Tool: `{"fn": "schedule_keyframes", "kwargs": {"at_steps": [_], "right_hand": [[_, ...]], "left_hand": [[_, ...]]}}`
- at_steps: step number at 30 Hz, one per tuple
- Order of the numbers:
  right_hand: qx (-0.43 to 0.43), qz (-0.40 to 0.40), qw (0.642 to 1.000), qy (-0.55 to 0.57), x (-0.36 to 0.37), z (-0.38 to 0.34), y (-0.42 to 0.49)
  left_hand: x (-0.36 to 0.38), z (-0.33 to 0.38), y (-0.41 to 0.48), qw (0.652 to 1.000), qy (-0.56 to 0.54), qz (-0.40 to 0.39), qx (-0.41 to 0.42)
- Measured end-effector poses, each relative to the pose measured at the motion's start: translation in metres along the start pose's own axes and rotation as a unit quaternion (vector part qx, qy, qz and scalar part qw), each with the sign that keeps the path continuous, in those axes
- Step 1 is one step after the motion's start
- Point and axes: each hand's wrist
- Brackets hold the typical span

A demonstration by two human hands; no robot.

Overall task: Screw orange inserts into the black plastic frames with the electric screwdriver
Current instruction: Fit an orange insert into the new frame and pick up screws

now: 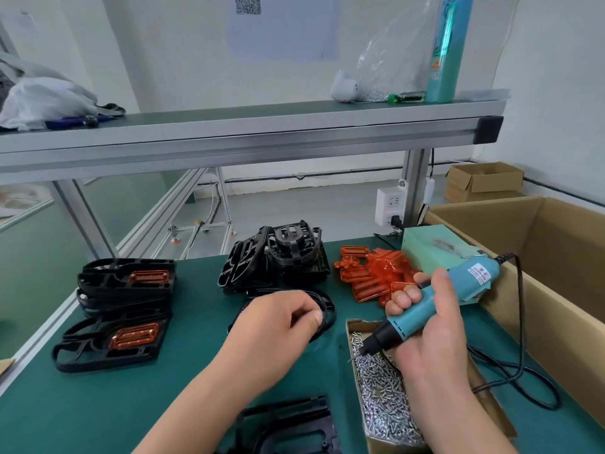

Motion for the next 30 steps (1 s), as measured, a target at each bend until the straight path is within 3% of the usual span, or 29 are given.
{"fn": "schedule_keyframes", "kwargs": {"at_steps": [5, 18, 30], "right_hand": [[0.004, 0.025, 1.0, 0.009, -0.002, 0.0, 0.005], [0.015, 0.065, 0.998, 0.003, 0.0, -0.001, 0.008], [0.008, 0.055, 0.998, -0.002, -0.002, 0.0, 0.009]], "left_hand": [[0.035, 0.025, 0.057, 1.0, -0.001, -0.017, 0.004], [0.156, 0.063, 0.165, 0.978, 0.122, -0.119, 0.122], [0.144, 0.04, 0.145, 0.963, 0.137, -0.175, 0.15]]}}
Point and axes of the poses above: each hand's wrist, its own y-axis towards the middle knuckle, its own x-axis out of the palm, z = x × y, and after that the axes turned 15 degrees about z, right-handed
